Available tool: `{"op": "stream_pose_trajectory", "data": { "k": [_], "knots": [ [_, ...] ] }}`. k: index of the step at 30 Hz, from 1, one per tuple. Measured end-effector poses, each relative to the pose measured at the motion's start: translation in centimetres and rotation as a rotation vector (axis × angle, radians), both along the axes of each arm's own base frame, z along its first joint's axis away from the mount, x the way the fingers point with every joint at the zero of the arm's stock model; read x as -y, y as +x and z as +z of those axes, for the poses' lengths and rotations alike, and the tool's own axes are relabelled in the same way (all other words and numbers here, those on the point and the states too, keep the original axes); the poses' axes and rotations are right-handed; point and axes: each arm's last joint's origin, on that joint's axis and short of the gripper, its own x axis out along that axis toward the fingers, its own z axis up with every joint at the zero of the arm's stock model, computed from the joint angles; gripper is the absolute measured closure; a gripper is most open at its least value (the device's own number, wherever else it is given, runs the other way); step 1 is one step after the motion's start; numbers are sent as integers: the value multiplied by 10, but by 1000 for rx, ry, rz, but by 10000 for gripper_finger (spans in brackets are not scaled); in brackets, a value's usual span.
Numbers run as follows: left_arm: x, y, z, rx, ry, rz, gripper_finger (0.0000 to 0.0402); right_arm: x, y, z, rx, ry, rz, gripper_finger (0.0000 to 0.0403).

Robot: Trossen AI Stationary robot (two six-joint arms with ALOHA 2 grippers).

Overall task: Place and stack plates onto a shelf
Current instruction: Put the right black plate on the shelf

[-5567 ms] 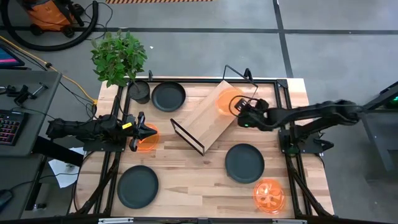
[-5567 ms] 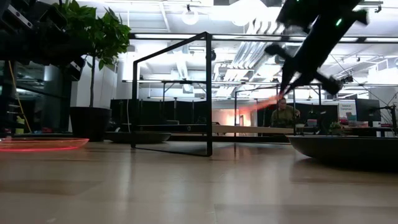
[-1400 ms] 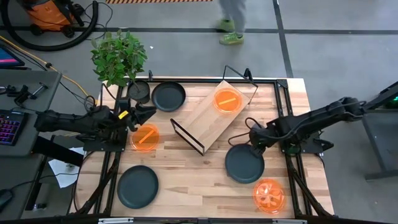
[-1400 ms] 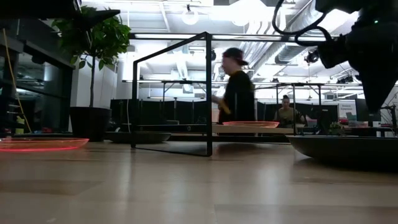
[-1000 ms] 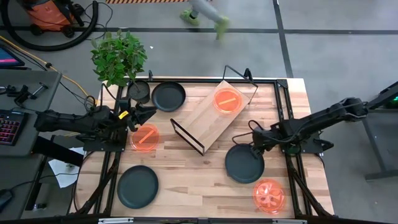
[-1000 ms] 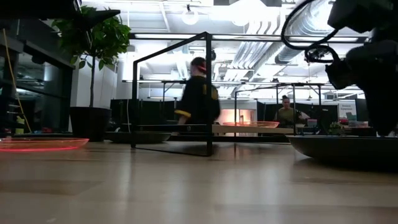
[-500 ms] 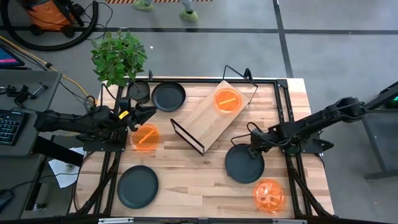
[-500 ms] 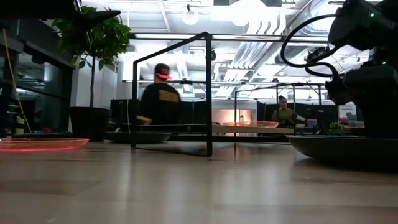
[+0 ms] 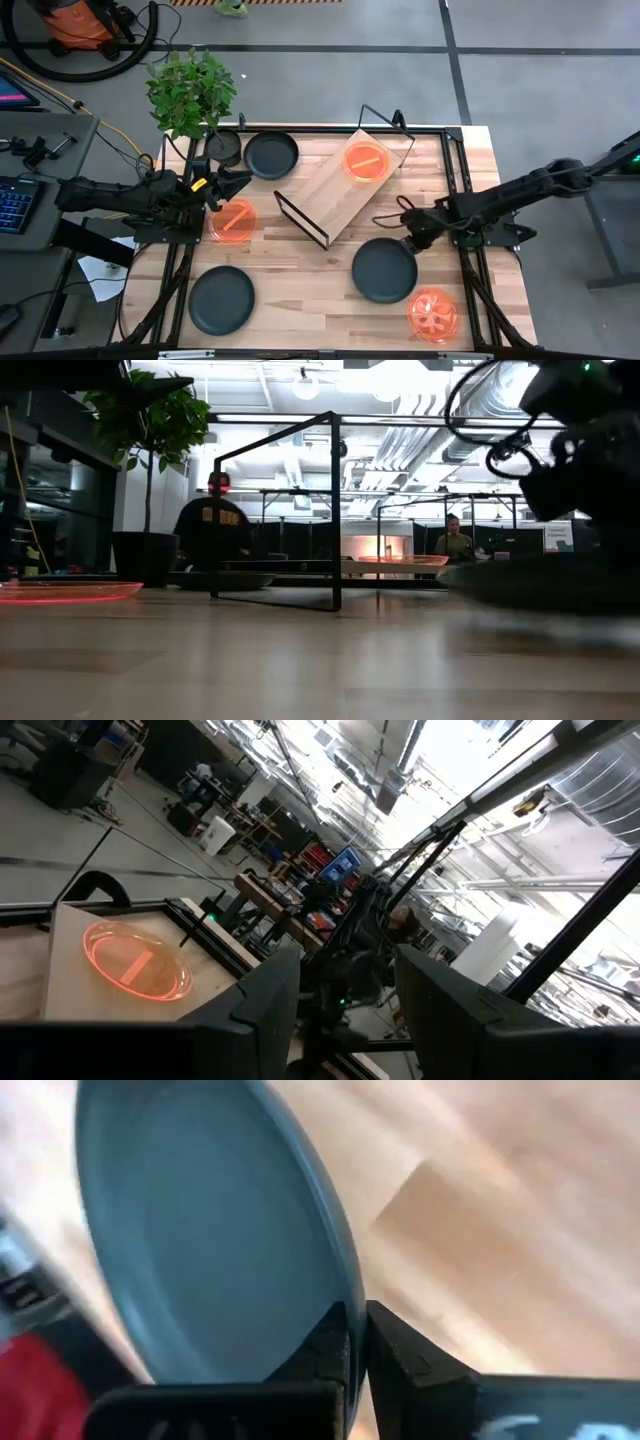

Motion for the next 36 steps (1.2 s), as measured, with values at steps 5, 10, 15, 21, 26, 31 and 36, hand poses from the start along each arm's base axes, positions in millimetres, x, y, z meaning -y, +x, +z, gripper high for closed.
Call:
{"op": "stream_pose_trajectory", "data": {
  "k": [5,10,15,21,26,31,36],
  "knots": [
    [0,0,0,0,0,0,247,5,-9,23,143,85,-16,402],
    [0,0,0,0,0,0,247,17,-16,39,267,41,-223,402],
    [-1,0,0,1,-5,23,247,34,-15,41,313,-169,-620,403],
    [-1,0,0,3,-7,30,247,40,11,38,420,-245,-801,403],
    [-1,0,0,3,-9,39,247,42,42,26,365,-269,-827,403],
    [-2,-1,0,3,-16,70,247,47,77,31,328,-321,-825,403],
    [-2,-1,0,3,-17,71,247,53,105,34,307,-348,-756,403]
  ]
}}
